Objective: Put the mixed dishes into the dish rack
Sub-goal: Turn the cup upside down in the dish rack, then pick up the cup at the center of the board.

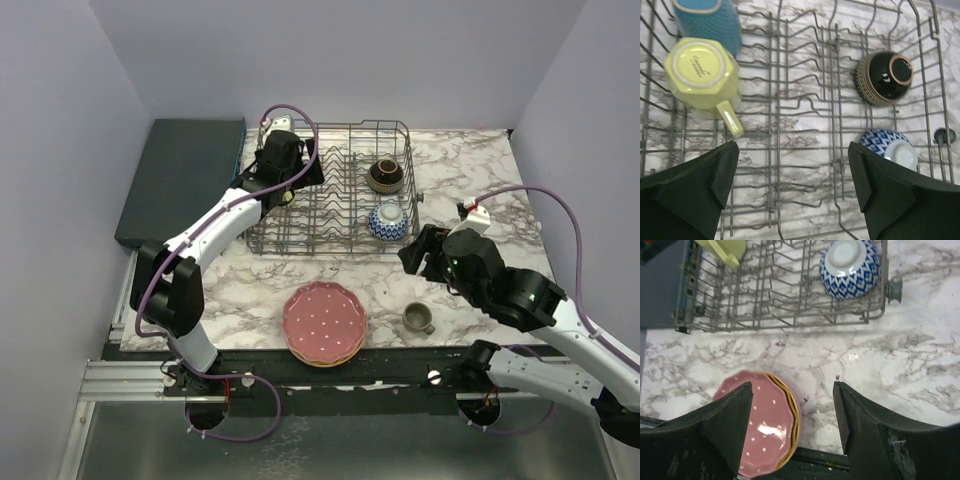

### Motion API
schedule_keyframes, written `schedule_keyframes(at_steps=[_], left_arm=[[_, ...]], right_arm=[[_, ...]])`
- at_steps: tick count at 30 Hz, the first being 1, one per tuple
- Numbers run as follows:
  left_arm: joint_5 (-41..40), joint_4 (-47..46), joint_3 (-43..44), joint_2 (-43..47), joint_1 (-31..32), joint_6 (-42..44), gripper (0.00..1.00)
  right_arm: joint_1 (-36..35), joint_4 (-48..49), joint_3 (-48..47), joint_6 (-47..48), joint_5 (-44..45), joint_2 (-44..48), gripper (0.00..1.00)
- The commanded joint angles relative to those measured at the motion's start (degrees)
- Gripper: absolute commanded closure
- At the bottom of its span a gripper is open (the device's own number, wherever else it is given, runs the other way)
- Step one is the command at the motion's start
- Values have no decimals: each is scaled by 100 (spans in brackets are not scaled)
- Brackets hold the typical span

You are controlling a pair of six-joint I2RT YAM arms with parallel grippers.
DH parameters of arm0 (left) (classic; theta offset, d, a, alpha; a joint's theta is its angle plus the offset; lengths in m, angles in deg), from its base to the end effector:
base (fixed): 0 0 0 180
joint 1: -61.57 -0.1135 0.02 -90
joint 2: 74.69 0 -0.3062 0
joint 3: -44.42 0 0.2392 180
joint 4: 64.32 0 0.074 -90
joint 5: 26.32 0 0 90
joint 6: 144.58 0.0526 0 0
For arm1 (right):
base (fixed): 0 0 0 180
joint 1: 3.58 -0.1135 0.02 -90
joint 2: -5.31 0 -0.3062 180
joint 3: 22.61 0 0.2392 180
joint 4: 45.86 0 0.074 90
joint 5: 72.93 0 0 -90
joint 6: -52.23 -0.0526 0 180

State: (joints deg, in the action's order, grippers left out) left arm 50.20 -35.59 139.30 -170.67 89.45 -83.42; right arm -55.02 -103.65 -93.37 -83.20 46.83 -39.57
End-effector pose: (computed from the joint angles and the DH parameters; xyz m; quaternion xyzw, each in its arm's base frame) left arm 0.3590 -0.1760 0.3512 -0.0660 0.8588 -0.1471 0.4863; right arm 0.0951 0.0774 0.3707 0.0802 0.8503 0.2021 0.4793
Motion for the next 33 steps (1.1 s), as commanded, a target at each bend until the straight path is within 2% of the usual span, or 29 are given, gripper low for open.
schedule_keyframes(at_steps=[1, 6, 9, 23, 33], left_arm=[[1436, 229, -174, 302, 14, 28, 1], [2464, 283, -309, 468, 18, -16, 1], [2760, 333, -432, 635, 22, 9, 1], [3053, 674, -1057, 1396, 16, 162, 1], [3361, 716, -1386, 1610, 23, 194, 1]], right_arm=[[-7, -958, -176, -234, -450, -117, 28], [-6, -1612, -334, -352, -613, -456, 28], [-6, -1919, -407, -358, -650, -706, 28], [-7, -2880, -368, -986, -410, -1681, 28], [89, -2835, 77, -1247, -474, -1896, 28]])
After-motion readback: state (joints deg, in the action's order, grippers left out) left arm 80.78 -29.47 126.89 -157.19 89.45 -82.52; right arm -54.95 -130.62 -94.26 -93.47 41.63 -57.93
